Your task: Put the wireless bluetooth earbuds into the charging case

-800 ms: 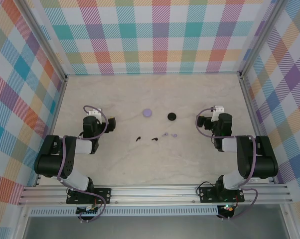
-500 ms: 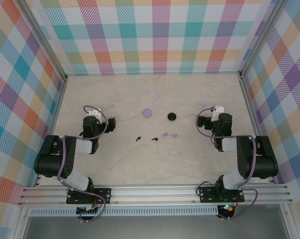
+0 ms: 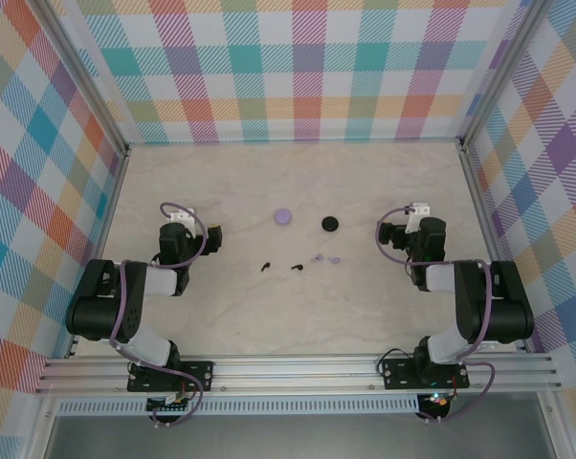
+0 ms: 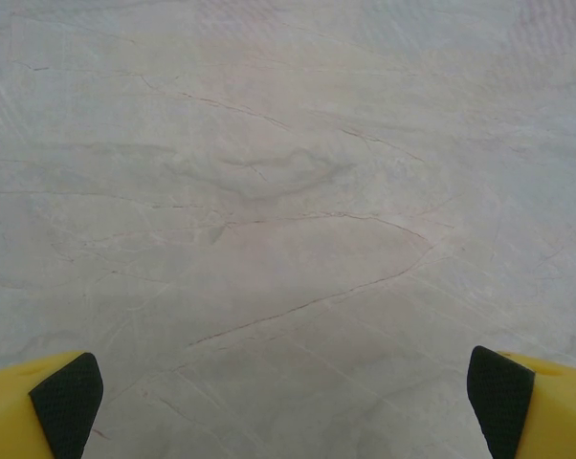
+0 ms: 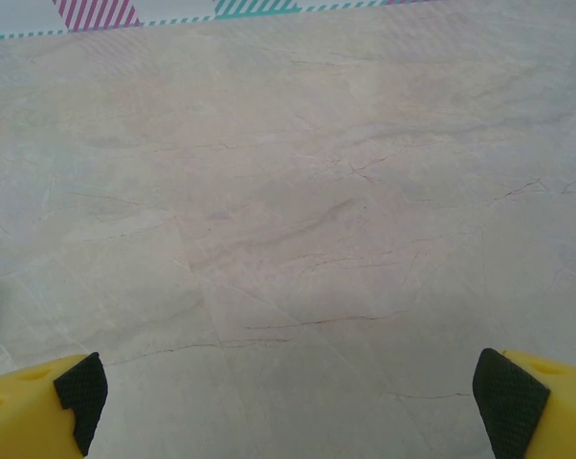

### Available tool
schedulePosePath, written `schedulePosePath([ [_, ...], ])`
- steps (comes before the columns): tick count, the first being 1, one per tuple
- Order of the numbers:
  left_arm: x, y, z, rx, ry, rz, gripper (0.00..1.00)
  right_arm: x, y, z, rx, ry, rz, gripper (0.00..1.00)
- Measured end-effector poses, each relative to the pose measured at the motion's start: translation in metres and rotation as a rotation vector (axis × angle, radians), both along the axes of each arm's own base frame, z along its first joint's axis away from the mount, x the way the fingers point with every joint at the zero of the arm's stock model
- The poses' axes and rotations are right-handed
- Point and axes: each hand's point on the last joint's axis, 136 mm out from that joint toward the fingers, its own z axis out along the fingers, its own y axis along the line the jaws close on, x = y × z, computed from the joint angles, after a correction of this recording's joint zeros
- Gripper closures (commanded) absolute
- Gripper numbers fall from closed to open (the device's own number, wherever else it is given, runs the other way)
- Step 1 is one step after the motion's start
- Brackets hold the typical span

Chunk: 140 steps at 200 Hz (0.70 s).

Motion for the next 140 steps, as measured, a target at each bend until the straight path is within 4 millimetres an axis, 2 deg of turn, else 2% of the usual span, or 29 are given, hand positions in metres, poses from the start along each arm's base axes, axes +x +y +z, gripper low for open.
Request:
schedulePosePath([
  [16,0.001,0.003,0.000,0.004,0.027,0.021,0.00,-0.001,-0.001,0.002,0.000,0.033,-0.004,0.00],
  [29,0.004,0.006,0.008,0.002,0.041,0.039,0.00,0.001,-0.002,0.012,0.012,0.061,-0.019,0.00],
  [61,0.024,0.004,0.054,-0.041,0.042,0.059,0.00,0.012,-0.001,0.056,0.072,0.097,-0.048,0.00],
  [88,0.043,-0.008,0.088,-0.126,0.079,0.037,0.00,0.011,0.010,0.067,0.135,0.205,-0.058,0.00],
  [103,0.056,-0.018,0.104,-0.178,0.108,0.013,0.00,0.009,0.025,0.068,0.176,0.272,-0.040,0.00],
  [117,0.067,-0.031,0.107,-0.220,0.150,-0.019,0.01,0.008,0.045,0.066,0.211,0.339,-0.003,0.00],
  [140,0.080,-0.060,0.093,-0.271,0.265,-0.091,0.15,0.007,0.085,0.059,0.249,0.447,0.087,0.00],
])
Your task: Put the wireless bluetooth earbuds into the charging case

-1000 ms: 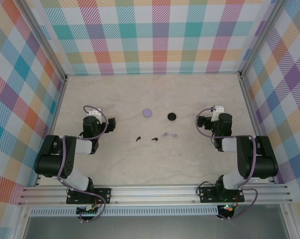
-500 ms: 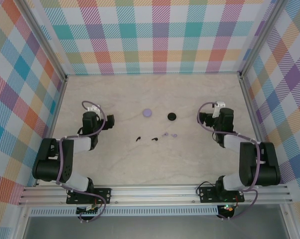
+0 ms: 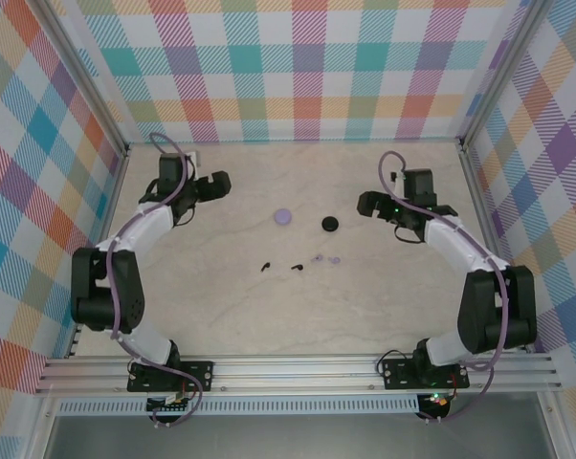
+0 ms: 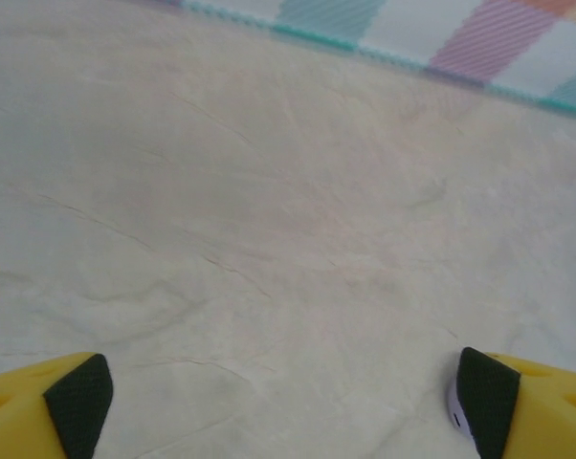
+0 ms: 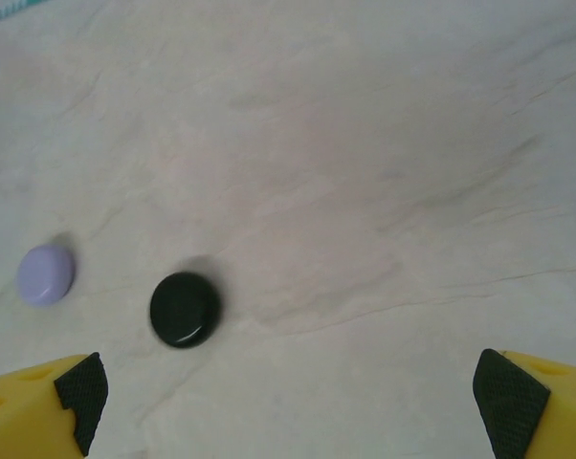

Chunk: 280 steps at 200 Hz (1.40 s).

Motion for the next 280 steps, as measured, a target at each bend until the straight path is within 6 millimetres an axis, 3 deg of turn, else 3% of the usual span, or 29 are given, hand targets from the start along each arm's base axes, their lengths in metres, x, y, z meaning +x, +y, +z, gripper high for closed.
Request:
schedulePosePath([
  [20,0.003,-0.035,-0.022,-0.041,0.110,-0.096,0.27,-0.004,0.040,-0.006,0.024,0.071,0.097,0.02],
  [54,-0.004,-0.082,-0.057,-0.078,0.264,-0.215,0.32,-0.014,0.101,-0.012,0.097,0.162,0.246,0.17],
  [90,-0.006,-0.108,-0.075,-0.115,0.350,-0.280,0.40,-0.019,0.139,-0.023,0.173,0.256,0.314,0.40],
  [127,0.016,-0.126,-0.085,-0.167,0.368,-0.318,0.47,-0.015,0.171,-0.045,0.216,0.351,0.351,0.58],
  [164,0.029,-0.144,-0.099,-0.229,0.401,-0.350,0.51,-0.012,0.195,-0.067,0.238,0.430,0.361,0.66],
  [203,0.016,-0.162,-0.119,-0.263,0.472,-0.379,0.54,-0.007,0.212,-0.083,0.256,0.482,0.362,0.70],
  [280,0.008,-0.173,-0.123,-0.293,0.501,-0.403,0.62,0.003,0.219,-0.104,0.257,0.551,0.324,0.76],
])
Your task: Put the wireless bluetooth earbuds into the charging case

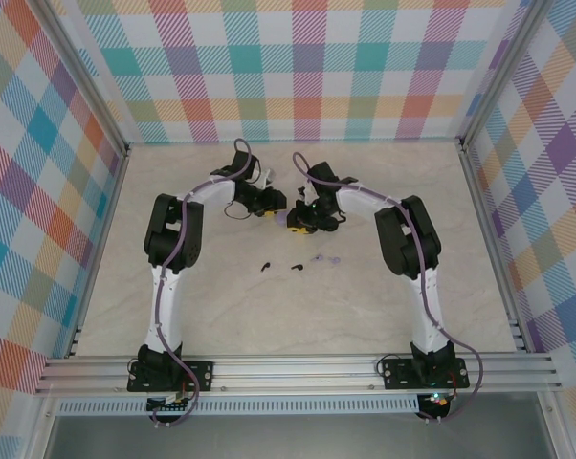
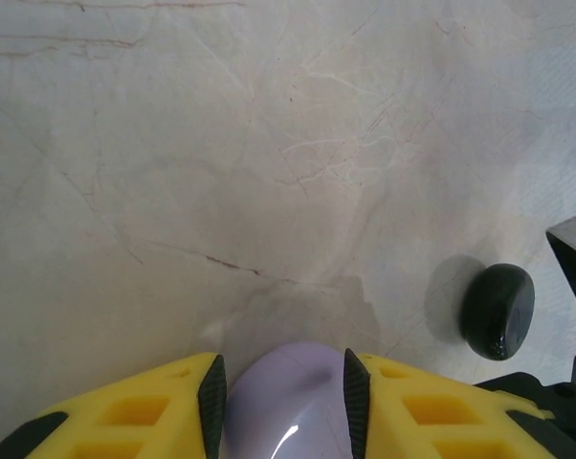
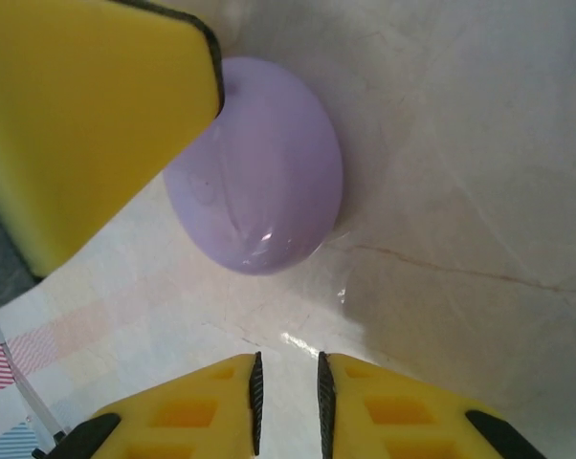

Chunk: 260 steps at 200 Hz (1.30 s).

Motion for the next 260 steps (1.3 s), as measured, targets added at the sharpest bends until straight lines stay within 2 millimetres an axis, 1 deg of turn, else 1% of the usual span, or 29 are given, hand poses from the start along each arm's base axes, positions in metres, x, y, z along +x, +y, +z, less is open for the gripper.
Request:
schedulePosePath([
  [17,-0.004,0.001,-0.005,0.002,0.011,0.002,0.62,0.004,0.001,-0.001,-0.004,-0.001,-0.005,0.76],
  [29,-0.005,0.002,-0.003,0.003,0.004,0.006,0.62,0.006,0.001,-0.002,-0.009,-0.001,-0.008,0.77],
  [64,-0.021,0.012,-0.003,0.037,0.021,0.027,0.62,0.007,-0.003,-0.005,-0.044,0.002,-0.021,0.77],
  [97,-0.035,0.020,0.003,0.051,0.036,0.052,0.61,0.008,-0.007,-0.006,-0.071,0.004,-0.030,0.77],
  [145,-0.043,0.025,0.008,0.059,0.038,0.079,0.57,0.007,-0.007,-0.005,-0.074,0.005,-0.029,0.76],
  [169,-0.041,0.026,0.012,0.062,0.027,0.083,0.55,0.006,-0.007,-0.005,-0.071,0.007,-0.025,0.75],
  [195,-0.035,0.027,0.018,0.058,0.012,0.081,0.56,-0.004,-0.007,-0.003,-0.051,0.031,-0.012,0.75],
  [211,-0.021,0.023,0.027,0.042,-0.023,0.072,0.59,-0.008,-0.004,0.001,-0.035,0.038,-0.002,0.76],
  [227,-0.008,0.020,0.033,0.023,-0.052,0.060,0.65,-0.010,0.000,0.004,-0.015,0.041,0.010,0.77],
  [247,0.002,0.015,0.031,0.005,-0.062,0.045,0.73,-0.013,0.005,0.006,0.005,0.047,0.023,0.78],
  [260,0.006,0.012,0.026,-0.001,-0.056,0.036,0.74,-0.015,0.008,0.007,0.012,0.050,0.029,0.78],
])
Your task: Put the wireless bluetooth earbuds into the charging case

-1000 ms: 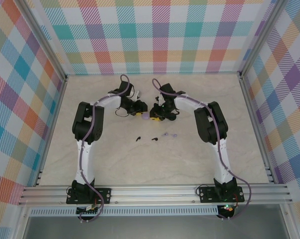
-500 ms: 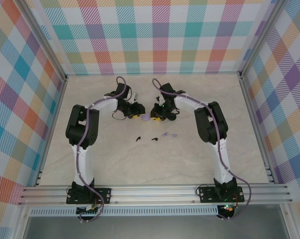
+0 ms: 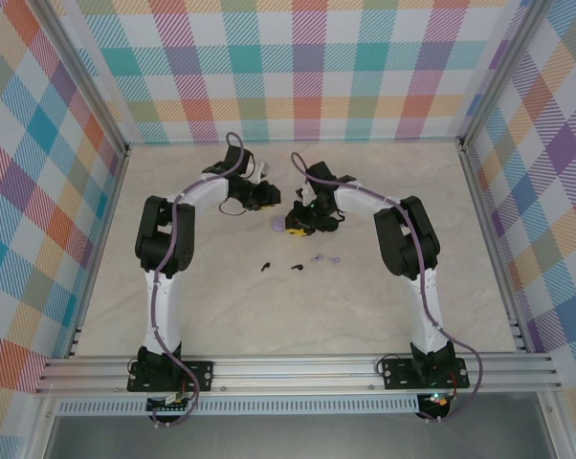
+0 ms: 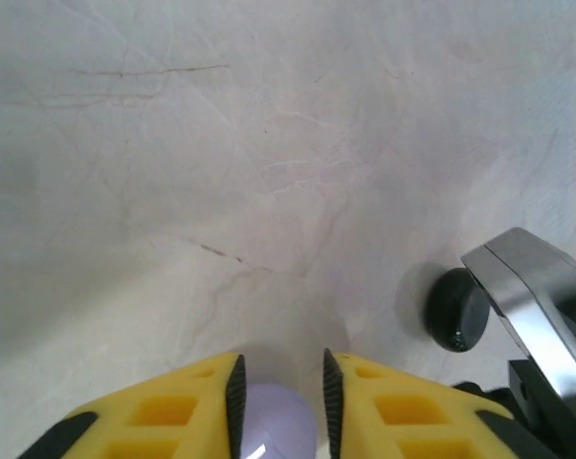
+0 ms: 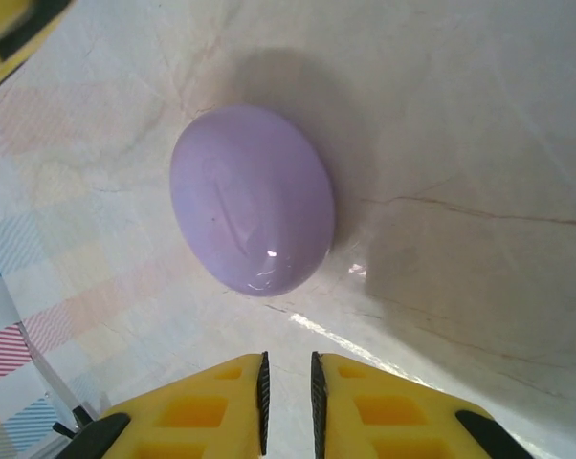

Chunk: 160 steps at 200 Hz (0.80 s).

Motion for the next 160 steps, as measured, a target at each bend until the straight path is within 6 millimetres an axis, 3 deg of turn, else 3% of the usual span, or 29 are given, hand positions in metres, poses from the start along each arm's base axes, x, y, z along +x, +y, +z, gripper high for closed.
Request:
schedulePosePath([
  [96,-0.020,0.004,-0.039,0.021,0.120,-0.011,0.81,0.000,0.005,-0.007,-0.002,0.018,-0.010,0.80],
  [160,-0.036,0.015,-0.034,0.058,0.120,0.017,0.83,0.005,0.004,-0.010,-0.025,0.018,-0.020,0.80],
])
